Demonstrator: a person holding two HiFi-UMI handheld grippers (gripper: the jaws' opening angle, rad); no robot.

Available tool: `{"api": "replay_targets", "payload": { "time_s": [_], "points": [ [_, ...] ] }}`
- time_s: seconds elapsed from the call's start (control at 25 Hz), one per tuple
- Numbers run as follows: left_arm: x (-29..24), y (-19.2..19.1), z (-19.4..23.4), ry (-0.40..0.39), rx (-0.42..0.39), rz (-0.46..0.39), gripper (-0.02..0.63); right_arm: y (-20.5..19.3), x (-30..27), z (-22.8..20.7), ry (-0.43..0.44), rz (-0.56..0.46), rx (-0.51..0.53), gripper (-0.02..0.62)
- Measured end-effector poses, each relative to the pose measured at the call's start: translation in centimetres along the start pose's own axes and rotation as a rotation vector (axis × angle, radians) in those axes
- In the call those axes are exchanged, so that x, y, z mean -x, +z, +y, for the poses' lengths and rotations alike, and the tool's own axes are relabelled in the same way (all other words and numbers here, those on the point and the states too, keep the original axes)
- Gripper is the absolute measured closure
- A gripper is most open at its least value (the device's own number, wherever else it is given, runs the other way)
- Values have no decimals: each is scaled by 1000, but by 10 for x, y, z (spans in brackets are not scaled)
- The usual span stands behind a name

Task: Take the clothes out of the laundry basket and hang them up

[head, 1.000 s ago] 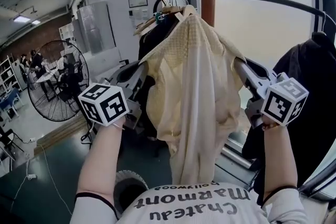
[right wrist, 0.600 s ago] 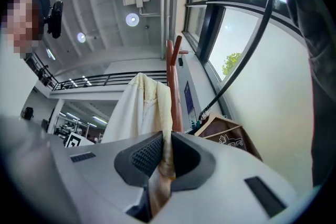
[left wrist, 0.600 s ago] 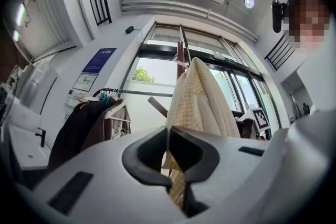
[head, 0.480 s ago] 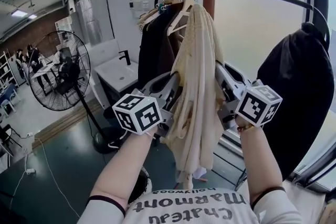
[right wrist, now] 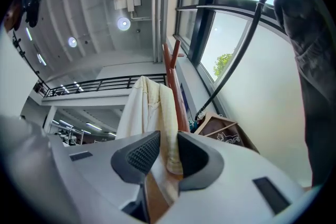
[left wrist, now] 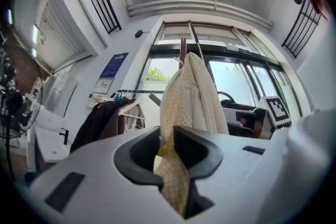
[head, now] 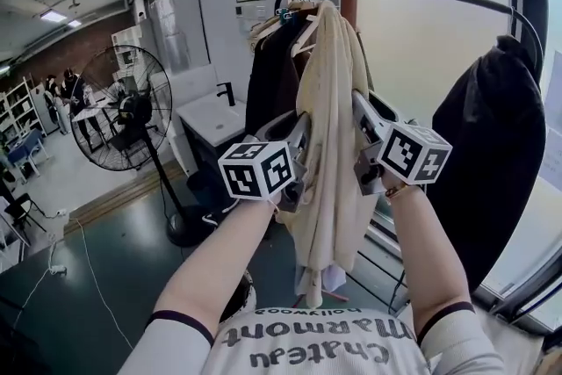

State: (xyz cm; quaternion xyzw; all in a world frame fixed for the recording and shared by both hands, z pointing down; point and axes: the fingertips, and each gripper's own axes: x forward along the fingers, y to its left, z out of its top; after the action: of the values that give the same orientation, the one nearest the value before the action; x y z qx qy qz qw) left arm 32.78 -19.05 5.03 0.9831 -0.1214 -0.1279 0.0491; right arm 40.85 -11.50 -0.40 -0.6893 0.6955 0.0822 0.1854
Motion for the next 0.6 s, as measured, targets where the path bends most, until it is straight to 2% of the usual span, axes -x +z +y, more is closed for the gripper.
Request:
{"api": "replay_targets", "payload": {
  "time_s": [0.08,0.12,0.28,0.44,0.52,0.6],
  "points": [
    [14,3,0,32,-20,-1,444,5,11,2,17,-3,14,444],
    [22,5,-4,41,-34,-7,433,5,18,3,27,1,15,423],
    [54,4,-36,75,-78,-46,433,-16,46,10,85,85,38,383],
    [78,-10,-83,131,-24,-101,464,-39,83,19,150,158,14,383],
    [95,-26,-108,186,8,-118,507,-49,108,28,181,168,-20,383],
    [116,-42,-127,277,7,-127,550,-56,133,37,210,166,-54,386]
  ]
}}
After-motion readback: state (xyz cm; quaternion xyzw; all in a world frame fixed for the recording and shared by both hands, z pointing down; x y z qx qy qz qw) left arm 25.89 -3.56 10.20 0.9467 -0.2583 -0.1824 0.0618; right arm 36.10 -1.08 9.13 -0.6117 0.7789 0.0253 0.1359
